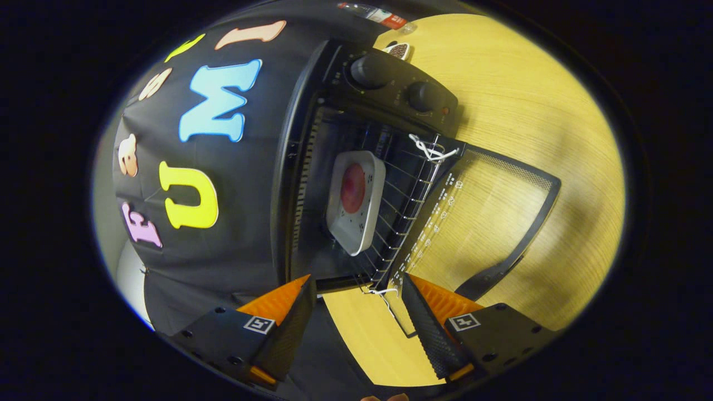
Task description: Open the toaster oven, put the food inside, and close the toaster oven door.
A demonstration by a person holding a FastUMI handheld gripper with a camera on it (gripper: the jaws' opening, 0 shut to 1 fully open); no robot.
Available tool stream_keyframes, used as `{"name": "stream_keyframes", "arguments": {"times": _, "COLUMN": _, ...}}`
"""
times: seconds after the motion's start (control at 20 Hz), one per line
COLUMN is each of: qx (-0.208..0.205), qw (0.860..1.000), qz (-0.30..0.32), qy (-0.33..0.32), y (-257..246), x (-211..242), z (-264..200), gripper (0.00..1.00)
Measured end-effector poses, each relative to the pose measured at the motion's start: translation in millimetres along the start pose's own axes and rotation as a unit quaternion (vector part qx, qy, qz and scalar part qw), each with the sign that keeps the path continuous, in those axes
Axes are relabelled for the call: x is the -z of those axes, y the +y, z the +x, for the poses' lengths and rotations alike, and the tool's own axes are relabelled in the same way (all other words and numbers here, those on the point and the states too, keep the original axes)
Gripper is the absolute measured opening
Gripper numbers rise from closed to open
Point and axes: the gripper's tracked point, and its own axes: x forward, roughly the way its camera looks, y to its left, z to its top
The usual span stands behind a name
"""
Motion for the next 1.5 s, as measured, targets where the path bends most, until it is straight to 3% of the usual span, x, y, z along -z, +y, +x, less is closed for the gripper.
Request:
{"name": "stream_keyframes", "arguments": {"times": 0.25, "qx": -0.011, "qw": 0.992, "qz": -0.126, "qy": 0.012, "y": 11.5, "x": 20.3, "z": -25.9, "gripper": 0.97}}
{"name": "stream_keyframes", "arguments": {"times": 0.4, "qx": 0.014, "qw": 0.973, "qz": -0.228, "qy": 0.014, "y": -4.0, "x": 25.4, "z": -36.0, "gripper": 0.97}}
{"name": "stream_keyframes", "arguments": {"times": 0.55, "qx": 0.055, "qw": 0.934, "qz": -0.353, "qy": 0.021, "y": -29.1, "x": 32.8, "z": -47.0, "gripper": 0.97}}
{"name": "stream_keyframes", "arguments": {"times": 0.7, "qx": 0.111, "qw": 0.877, "qz": -0.467, "qy": 0.026, "y": -63.3, "x": 30.9, "z": -55.9, "gripper": 0.98}}
{"name": "stream_keyframes", "arguments": {"times": 0.8, "qx": 0.151, "qw": 0.846, "qz": -0.51, "qy": 0.029, "y": -84.1, "x": 28.4, "z": -57.9, "gripper": 0.98}}
{"name": "stream_keyframes", "arguments": {"times": 0.95, "qx": 0.21, "qw": 0.821, "qz": -0.529, "qy": 0.04, "y": -110.1, "x": 25.1, "z": -58.3, "gripper": 0.98}}
{"name": "stream_keyframes", "arguments": {"times": 1.15, "qx": 0.279, "qw": 0.817, "qz": -0.5, "qy": 0.071, "y": -142.3, "x": 30.2, "z": -52.5, "gripper": 0.98}}
{"name": "stream_keyframes", "arguments": {"times": 1.5, "qx": 0.318, "qw": 0.813, "qz": -0.478, "qy": 0.092, "y": -157.0, "x": 33.0, "z": -28.3, "gripper": 0.98}}
